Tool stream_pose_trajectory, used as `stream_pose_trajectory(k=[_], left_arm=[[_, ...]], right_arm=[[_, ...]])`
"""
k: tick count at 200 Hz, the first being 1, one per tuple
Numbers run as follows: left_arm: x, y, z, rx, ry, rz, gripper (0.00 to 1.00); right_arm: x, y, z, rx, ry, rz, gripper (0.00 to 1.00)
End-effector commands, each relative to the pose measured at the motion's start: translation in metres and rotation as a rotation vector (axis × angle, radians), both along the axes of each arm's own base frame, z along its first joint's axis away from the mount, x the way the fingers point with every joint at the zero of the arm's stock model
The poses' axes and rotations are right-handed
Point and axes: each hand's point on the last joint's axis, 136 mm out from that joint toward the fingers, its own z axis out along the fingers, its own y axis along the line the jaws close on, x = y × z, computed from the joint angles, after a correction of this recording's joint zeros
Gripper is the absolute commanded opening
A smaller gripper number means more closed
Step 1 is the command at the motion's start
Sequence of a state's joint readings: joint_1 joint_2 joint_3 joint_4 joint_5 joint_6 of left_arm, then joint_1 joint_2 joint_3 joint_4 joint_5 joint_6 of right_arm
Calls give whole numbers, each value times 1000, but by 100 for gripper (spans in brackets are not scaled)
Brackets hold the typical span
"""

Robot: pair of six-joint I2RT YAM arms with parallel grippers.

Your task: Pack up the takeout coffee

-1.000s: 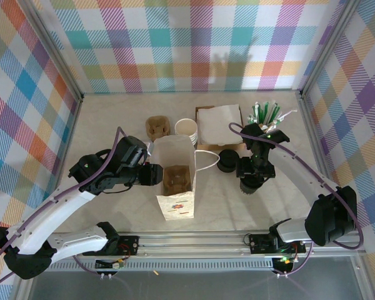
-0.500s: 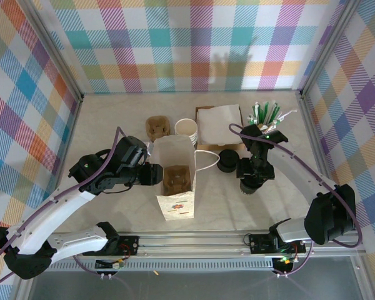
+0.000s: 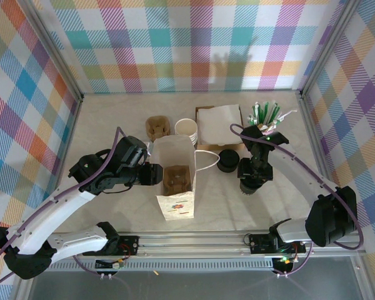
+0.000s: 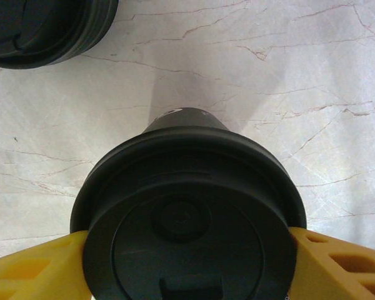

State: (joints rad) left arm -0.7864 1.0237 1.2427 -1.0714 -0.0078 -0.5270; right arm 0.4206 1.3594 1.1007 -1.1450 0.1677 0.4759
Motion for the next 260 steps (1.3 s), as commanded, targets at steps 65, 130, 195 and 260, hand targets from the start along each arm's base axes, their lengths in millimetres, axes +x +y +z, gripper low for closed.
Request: stream_pose_trajectory(k=[65, 130, 195, 260], left_arm=[[0, 3, 9, -9, -13, -1, 47], [7, 8, 8, 12, -50, 31, 50], [2, 26, 13, 5, -100, 78, 54], [9, 28, 28, 24, -126, 97, 54]], right_arm=[[-2, 6, 13, 13, -18, 77, 62], [-15, 9, 31, 54, -45, 131, 55], [-20, 21, 28, 145, -60, 143, 53], [-22, 31, 46, 203, -68, 180, 49]])
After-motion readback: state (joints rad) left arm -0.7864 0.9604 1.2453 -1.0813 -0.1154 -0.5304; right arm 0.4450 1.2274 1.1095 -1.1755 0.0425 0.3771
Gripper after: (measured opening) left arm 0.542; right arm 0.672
